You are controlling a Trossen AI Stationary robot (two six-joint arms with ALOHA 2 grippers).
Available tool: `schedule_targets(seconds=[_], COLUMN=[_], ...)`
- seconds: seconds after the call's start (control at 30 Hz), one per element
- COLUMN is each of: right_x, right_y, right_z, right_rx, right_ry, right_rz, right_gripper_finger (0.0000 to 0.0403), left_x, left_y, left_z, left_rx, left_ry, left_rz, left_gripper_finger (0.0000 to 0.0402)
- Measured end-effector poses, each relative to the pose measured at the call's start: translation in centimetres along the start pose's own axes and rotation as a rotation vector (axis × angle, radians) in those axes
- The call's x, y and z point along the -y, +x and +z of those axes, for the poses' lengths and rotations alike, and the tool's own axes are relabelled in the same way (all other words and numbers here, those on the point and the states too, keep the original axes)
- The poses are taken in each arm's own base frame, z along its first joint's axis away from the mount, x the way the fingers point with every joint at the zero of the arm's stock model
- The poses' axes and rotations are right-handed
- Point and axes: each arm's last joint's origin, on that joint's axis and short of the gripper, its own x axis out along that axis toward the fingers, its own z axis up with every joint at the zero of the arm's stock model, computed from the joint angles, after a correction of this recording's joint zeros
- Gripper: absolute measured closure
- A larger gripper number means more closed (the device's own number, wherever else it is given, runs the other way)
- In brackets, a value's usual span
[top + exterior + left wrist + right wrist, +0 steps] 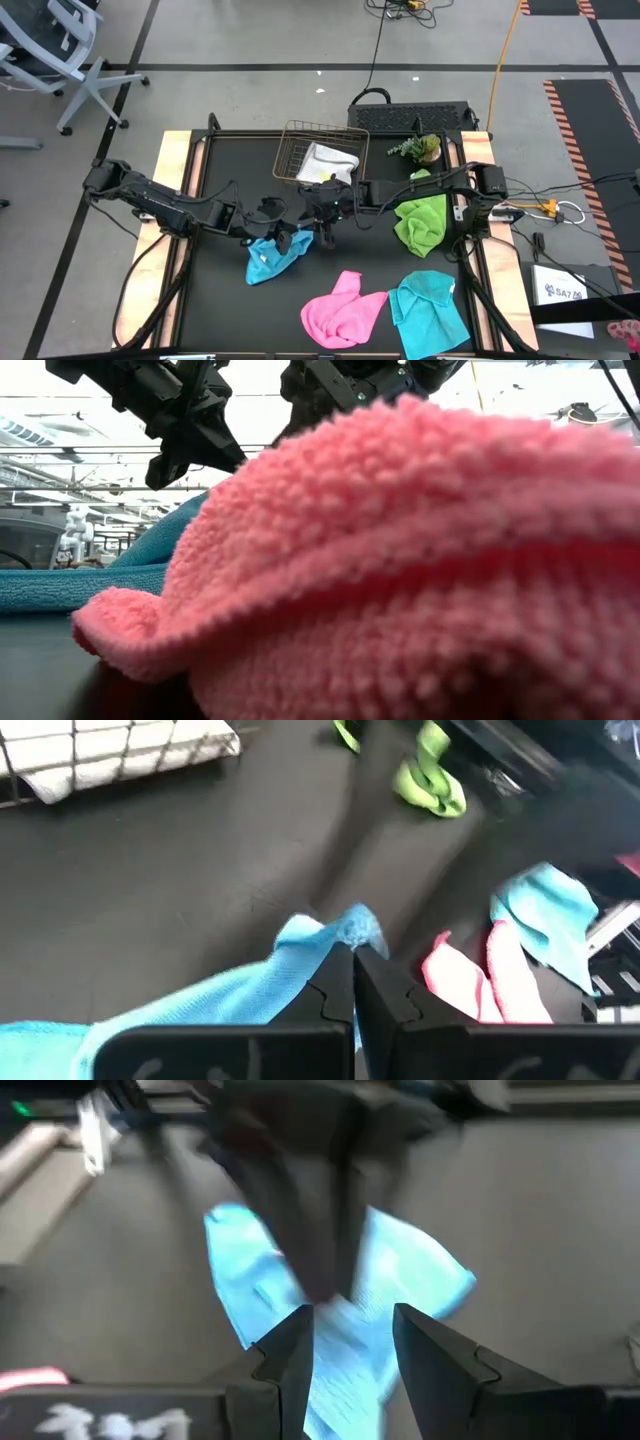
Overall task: Fold microfiber towels
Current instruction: Fold the left blue microfiber cloth
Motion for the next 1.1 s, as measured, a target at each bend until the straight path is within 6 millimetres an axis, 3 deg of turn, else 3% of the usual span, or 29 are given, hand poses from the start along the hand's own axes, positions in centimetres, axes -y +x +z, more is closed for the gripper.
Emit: schedule_targets(seconds=[0.17, 0.63, 0.87, 1.1], right_x=[-0.9, -1.0, -0.7, -0.7], right_y=[0.1, 0.2, 0.5, 0.6], right_z=[0.1, 0.0, -2.6, -2.0], right_rx=[0.015, -0.001, -0.063, 0.047], right_ry=[-0.015, -0.016, 0.027, 0.04], right_rz=[0.018, 0.02, 0.016, 0.019], right_gripper_finger=[0.0273, 0.0273, 0.0273, 0.0273], left_x=[-0.2, -0.1, 0.0, 0.0], left_y=[0.1, 0.1, 0.0, 0.0], left_z=[0.2, 0.1, 0.2, 0.2], left_rx=[0.003, 0.001, 0.013, 0.011], left_ry=[-0.005, -0.006, -0.008, -0.007], left_rz=[0.005, -0.001, -0.001, 0.0], left_gripper_finger=[0.0401, 0.0401, 0.0401, 0.0401])
